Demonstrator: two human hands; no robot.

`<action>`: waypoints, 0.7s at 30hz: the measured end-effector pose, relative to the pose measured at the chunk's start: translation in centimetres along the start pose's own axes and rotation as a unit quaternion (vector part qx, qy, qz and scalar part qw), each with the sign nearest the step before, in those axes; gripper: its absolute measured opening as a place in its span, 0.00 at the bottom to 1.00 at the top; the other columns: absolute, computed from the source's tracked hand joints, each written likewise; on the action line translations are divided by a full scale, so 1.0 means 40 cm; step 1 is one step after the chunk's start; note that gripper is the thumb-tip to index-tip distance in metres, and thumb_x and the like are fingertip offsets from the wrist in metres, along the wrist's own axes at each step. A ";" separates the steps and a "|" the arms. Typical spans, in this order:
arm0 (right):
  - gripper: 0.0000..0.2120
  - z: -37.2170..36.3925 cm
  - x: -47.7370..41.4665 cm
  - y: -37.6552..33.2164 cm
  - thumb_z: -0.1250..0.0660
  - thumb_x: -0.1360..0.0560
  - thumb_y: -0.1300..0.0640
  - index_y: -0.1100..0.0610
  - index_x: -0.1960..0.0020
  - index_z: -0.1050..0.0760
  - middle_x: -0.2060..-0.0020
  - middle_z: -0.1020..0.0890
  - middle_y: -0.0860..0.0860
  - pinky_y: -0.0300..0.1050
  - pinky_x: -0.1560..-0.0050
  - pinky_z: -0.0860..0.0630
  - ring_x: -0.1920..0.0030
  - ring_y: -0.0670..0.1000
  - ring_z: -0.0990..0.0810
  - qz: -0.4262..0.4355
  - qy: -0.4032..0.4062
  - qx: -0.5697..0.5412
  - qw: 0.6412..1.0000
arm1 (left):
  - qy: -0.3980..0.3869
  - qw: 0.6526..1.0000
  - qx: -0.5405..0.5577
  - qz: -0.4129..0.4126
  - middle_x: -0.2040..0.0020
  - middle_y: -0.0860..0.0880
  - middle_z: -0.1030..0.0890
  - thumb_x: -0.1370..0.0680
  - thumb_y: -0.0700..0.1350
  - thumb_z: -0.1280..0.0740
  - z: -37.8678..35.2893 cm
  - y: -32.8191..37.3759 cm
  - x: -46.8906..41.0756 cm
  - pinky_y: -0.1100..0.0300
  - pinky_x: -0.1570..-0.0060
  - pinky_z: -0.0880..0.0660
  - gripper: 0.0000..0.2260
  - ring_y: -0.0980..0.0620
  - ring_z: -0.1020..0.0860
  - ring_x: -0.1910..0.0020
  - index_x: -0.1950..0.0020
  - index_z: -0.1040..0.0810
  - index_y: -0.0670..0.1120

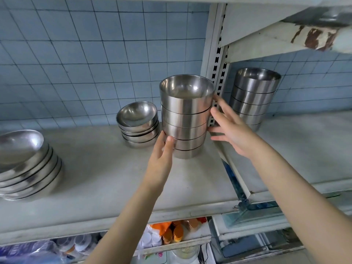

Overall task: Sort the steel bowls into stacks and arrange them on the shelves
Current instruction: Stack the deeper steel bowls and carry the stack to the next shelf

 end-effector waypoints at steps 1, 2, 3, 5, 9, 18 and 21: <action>0.24 0.001 -0.005 -0.009 0.39 0.25 0.35 0.31 0.30 0.38 0.47 0.26 0.29 0.57 0.37 0.24 0.36 0.55 0.22 0.003 0.006 0.000 1.000 | 0.013 1.000 -0.016 -0.002 0.31 0.55 0.27 0.21 0.61 0.40 0.003 -0.004 -0.007 0.63 0.37 0.32 0.26 0.62 0.27 0.36 0.24 0.39 0.57; 0.26 0.003 -0.015 -0.019 0.38 0.27 0.33 0.34 0.30 0.36 0.45 0.26 0.32 0.58 0.36 0.25 0.35 0.54 0.23 0.010 0.012 0.000 1.000 | 0.027 0.999 -0.038 -0.010 0.33 0.52 0.27 0.20 0.59 0.39 0.006 -0.009 -0.019 0.66 0.43 0.31 0.24 0.58 0.27 0.36 0.25 0.38 0.58; 0.30 0.002 -0.024 -0.030 0.38 0.29 0.32 0.36 0.29 0.36 0.44 0.26 0.33 0.59 0.35 0.26 0.33 0.53 0.25 0.017 0.015 0.000 1.000 | 0.036 0.997 -0.057 -0.021 0.34 0.52 0.27 0.21 0.57 0.37 0.010 -0.017 -0.032 0.66 0.44 0.30 0.22 0.55 0.27 0.35 0.27 0.37 0.59; 0.36 -0.008 -0.042 -0.045 0.36 0.32 0.31 0.36 0.26 0.38 0.41 0.26 0.33 0.59 0.34 0.28 0.31 0.48 0.28 0.027 0.008 -0.009 1.000 | 0.045 0.994 -0.087 -0.047 0.34 0.57 0.29 0.21 0.54 0.34 0.011 -0.035 -0.053 0.60 0.37 0.31 0.20 0.53 0.28 0.33 0.32 0.37 0.60; 0.43 -0.030 -0.059 -0.028 0.32 0.40 0.22 0.33 0.28 0.35 0.35 0.23 0.39 0.51 0.40 0.23 0.33 0.48 0.24 0.045 -0.009 -0.025 0.999 | 0.032 0.995 -0.077 -0.053 0.28 0.55 0.33 0.21 0.49 0.32 0.008 -0.052 -0.064 0.60 0.35 0.36 0.22 0.53 0.32 0.30 0.31 0.38 0.55; 0.36 -0.031 -0.066 -0.008 0.31 0.41 0.22 0.28 0.35 0.29 0.41 0.20 0.37 0.48 0.43 0.25 0.38 0.48 0.23 0.058 -0.013 -0.032 0.998 | 0.014 0.997 -0.056 -0.049 0.27 0.51 0.33 0.22 0.42 0.32 0.017 -0.053 -0.077 0.63 0.38 0.30 0.27 0.52 0.26 0.34 0.27 0.41 0.50; 0.39 -0.024 -0.068 -0.002 0.30 0.40 0.23 0.31 0.31 0.31 0.39 0.21 0.38 0.50 0.42 0.24 0.40 0.47 0.23 0.056 -0.028 -0.043 0.997 | -0.011 0.998 -0.053 -0.029 0.29 0.58 0.33 0.21 0.43 0.32 0.027 -0.052 -0.082 0.66 0.40 0.29 0.30 0.53 0.26 0.34 0.24 0.43 0.53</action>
Point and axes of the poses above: each hand's wrist, its own x-axis away from the middle knuckle, its own z-axis out of the back of the hand, y = z × x, the point moved 1 cm from there along -x, towards the middle knuckle
